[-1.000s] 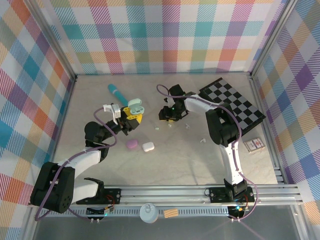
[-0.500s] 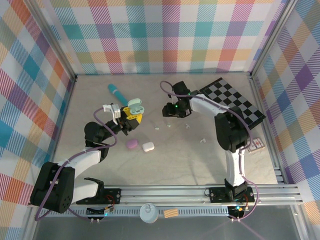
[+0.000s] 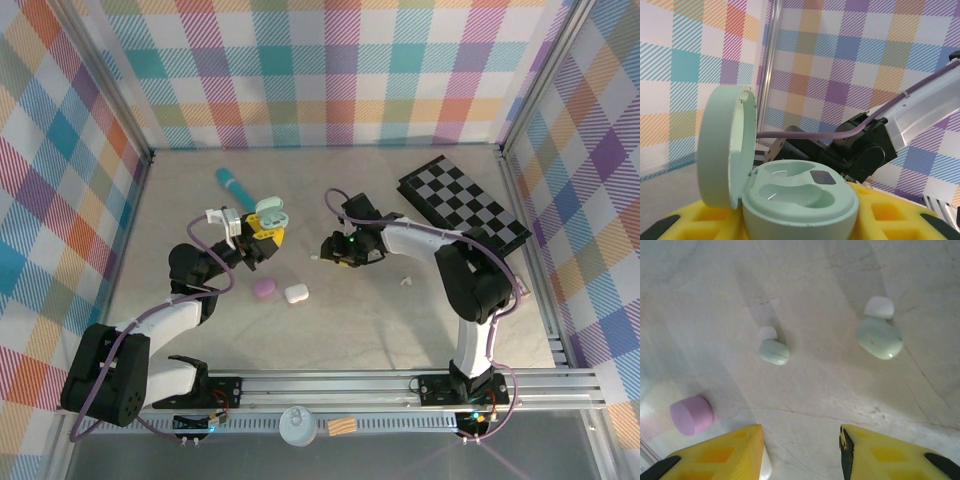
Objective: Insert the wireless bluetooth earbuds into the charging case
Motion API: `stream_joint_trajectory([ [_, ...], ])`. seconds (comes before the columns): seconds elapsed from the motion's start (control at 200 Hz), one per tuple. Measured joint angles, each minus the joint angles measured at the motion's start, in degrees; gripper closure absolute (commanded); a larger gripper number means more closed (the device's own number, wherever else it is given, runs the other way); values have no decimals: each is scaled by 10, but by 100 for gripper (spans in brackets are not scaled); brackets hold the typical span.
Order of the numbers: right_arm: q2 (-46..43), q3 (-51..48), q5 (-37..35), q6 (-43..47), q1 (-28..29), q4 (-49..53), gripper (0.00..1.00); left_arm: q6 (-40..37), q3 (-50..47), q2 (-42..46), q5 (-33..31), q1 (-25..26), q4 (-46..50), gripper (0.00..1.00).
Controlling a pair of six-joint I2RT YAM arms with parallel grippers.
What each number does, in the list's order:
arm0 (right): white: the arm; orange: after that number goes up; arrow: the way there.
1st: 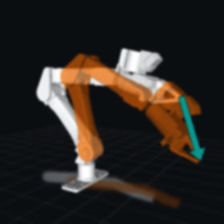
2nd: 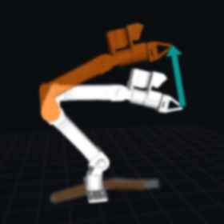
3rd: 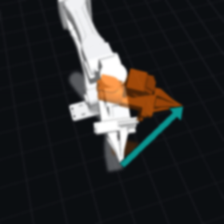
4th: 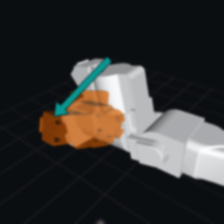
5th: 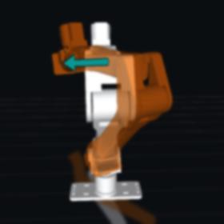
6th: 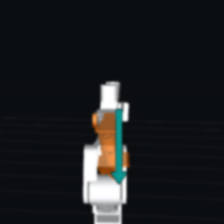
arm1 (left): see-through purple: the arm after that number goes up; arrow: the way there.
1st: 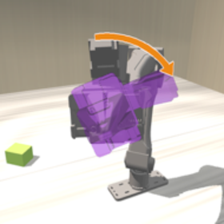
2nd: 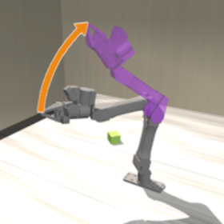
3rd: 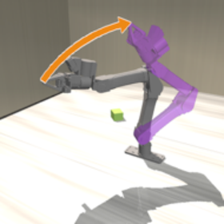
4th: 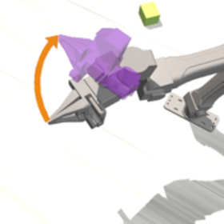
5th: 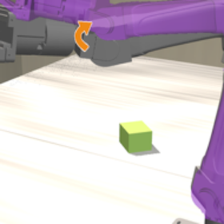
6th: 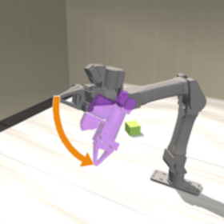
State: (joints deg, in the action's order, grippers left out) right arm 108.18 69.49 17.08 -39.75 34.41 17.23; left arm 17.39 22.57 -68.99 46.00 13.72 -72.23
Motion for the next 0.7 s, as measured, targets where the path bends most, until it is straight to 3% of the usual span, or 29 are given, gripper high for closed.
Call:
stream_joint_trajectory([
  [0.7, 54, 37, -36, -31, -26, -13, 58, 0, 0, 5, 0, 0, 0, 60],
])
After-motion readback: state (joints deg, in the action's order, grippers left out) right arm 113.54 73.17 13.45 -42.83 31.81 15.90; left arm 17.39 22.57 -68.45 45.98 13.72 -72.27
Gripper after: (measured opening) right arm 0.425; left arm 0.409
